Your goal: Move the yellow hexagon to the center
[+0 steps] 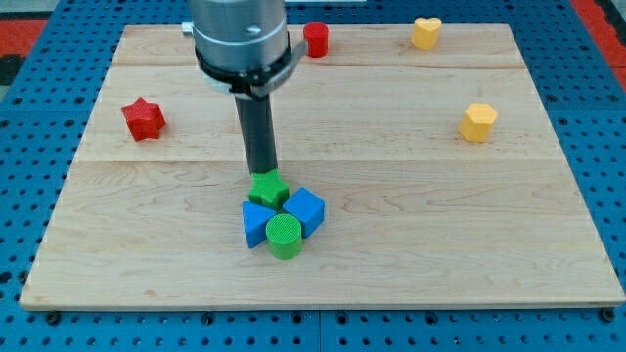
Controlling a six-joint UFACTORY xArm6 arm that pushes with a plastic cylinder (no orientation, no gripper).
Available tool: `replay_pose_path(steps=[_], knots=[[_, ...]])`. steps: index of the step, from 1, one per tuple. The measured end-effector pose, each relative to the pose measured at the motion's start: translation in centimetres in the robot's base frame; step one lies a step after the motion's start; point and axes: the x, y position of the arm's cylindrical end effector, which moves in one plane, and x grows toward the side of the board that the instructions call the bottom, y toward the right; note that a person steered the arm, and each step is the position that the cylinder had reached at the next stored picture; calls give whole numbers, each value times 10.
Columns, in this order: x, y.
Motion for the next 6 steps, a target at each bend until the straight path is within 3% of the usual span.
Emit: replay_pose_path(steps=[1, 3, 4, 5, 6], knots=[[-28, 24], [-30, 277], [-80, 313], [-96, 238], [-58, 191]])
